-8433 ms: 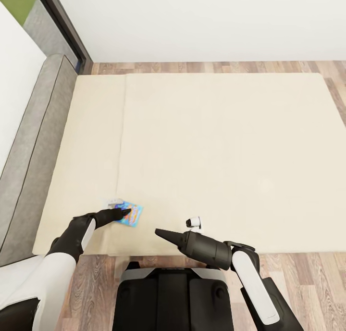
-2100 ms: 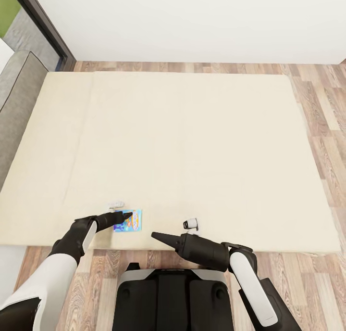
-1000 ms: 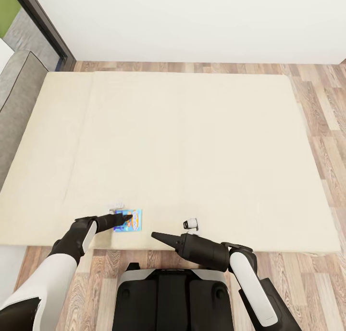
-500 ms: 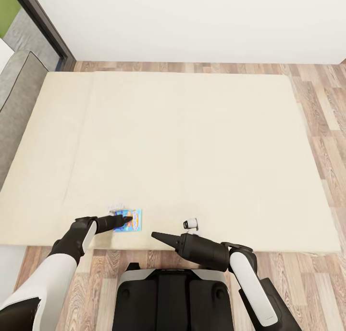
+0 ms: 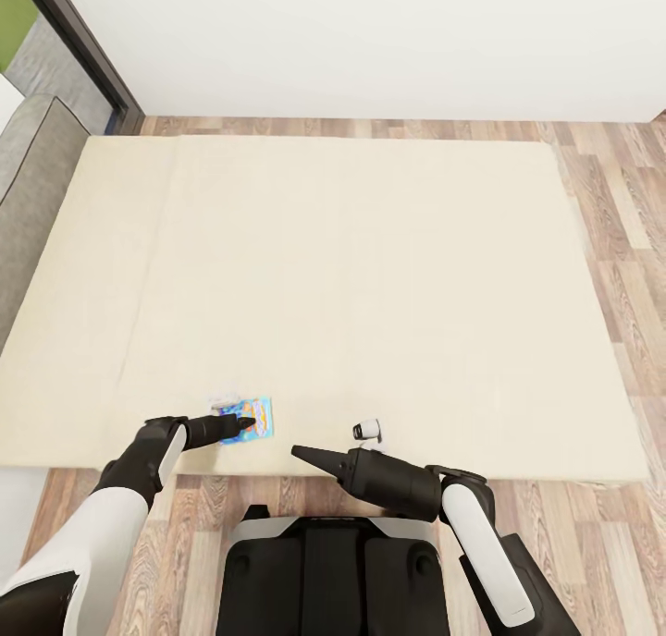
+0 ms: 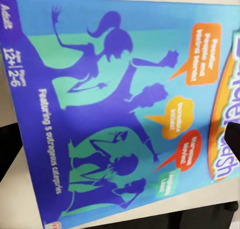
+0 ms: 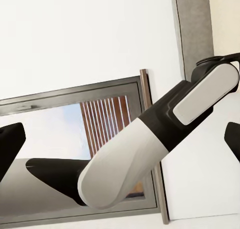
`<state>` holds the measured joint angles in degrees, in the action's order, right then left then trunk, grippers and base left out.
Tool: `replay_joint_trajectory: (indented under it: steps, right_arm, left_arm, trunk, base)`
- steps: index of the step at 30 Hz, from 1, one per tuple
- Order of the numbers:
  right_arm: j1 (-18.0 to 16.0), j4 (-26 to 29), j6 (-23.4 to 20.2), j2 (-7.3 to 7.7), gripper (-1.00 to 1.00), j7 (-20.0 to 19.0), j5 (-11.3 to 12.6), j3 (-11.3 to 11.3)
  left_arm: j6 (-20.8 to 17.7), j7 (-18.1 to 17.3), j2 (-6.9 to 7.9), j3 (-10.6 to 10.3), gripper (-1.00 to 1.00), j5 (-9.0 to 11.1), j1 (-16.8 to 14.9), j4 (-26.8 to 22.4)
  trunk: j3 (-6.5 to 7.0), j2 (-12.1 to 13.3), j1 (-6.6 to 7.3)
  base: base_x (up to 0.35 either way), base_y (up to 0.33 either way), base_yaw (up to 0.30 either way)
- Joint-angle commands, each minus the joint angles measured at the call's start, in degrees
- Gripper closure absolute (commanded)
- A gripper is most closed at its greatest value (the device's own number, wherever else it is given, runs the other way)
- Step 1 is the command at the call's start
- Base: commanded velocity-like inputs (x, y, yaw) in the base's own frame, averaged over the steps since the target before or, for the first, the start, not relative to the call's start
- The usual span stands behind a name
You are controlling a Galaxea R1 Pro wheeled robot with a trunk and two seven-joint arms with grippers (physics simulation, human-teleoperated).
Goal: Put all the toys in the child's room - the three board games (two on the bed and one on the table), the two jigsaw puzzles on the table, and the tennis ball on the table - inside the toy box on the table in the child's room.
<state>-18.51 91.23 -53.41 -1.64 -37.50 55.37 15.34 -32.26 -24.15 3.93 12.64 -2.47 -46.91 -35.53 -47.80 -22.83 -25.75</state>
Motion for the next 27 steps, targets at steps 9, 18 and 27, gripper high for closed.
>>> replay_joint_trajectory:
  steps: [9, 18, 27]
  right_arm:
    - [0.0, 0.0, -0.3, -0.03, -1.0, -0.1, 0.0, 0.0]
    - [0.0, 0.0, -0.3, -0.03, -1.0, -0.1, 0.0, 0.0]
    - [0.0, 0.0, -0.3, -0.03, -1.0, -0.1, 0.0, 0.0]
  left_arm:
    - [-0.3, -0.4, -0.06, 0.3, -1.0, -0.3, 0.0, -0.1]
    - [-0.3, -0.2, -0.13, 0.3, -1.0, -0.3, 0.0, -0.1]
    - [-0.3, 0.2, -0.15, 0.3, -1.0, -0.2, 0.0, -0.1]
  trunk:
    - [-0.06, -0.1, -0.03]
    - [-0.06, -0.1, -0.03]
    - [-0.06, -0.1, -0.03]
  base:
    - [-0.002, -0.074, 0.0]
    - [0.0, -0.109, 0.0]
    - [0.0, -0.105, 0.0]
